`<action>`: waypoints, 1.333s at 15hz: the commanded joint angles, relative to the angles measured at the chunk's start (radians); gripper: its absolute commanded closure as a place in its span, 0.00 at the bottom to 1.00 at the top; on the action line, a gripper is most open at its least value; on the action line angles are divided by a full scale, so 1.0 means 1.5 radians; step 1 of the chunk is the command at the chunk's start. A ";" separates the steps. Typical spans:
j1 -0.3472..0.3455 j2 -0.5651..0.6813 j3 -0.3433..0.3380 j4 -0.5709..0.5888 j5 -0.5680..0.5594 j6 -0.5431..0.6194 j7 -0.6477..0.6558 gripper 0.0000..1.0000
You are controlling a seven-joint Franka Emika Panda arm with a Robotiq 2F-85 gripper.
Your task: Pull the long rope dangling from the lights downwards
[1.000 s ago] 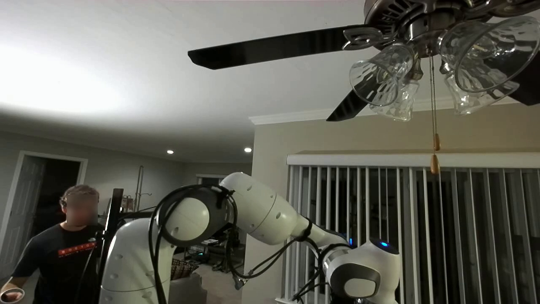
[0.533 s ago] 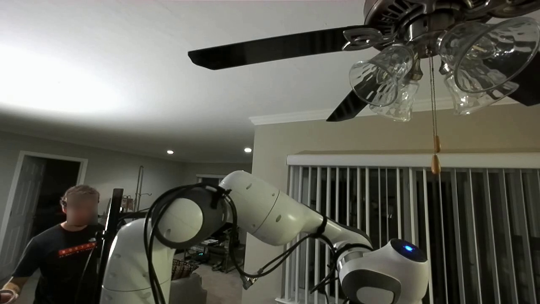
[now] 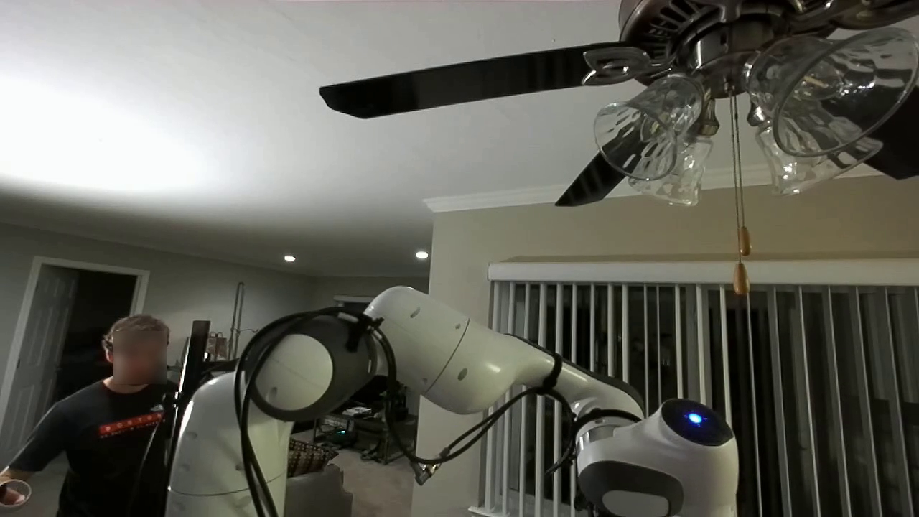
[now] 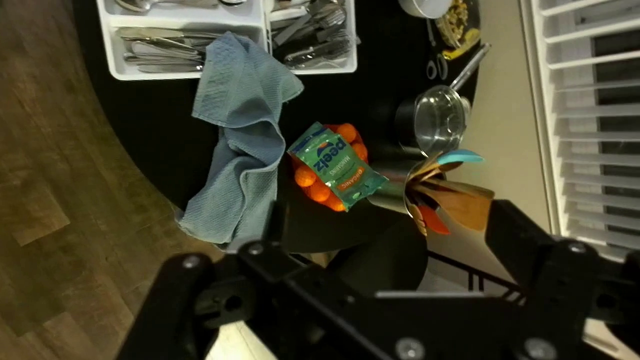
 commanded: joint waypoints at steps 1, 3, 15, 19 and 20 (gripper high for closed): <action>0.000 -0.042 0.011 -0.036 0.052 0.080 0.069 0.00; 0.001 -0.051 0.016 -0.048 0.077 0.137 0.096 0.00; 0.012 -0.022 0.056 -0.104 0.223 0.632 0.143 0.00; 0.014 0.036 0.050 -0.090 0.266 0.751 0.184 0.00; 0.016 0.049 0.051 -0.084 0.285 0.782 0.188 0.00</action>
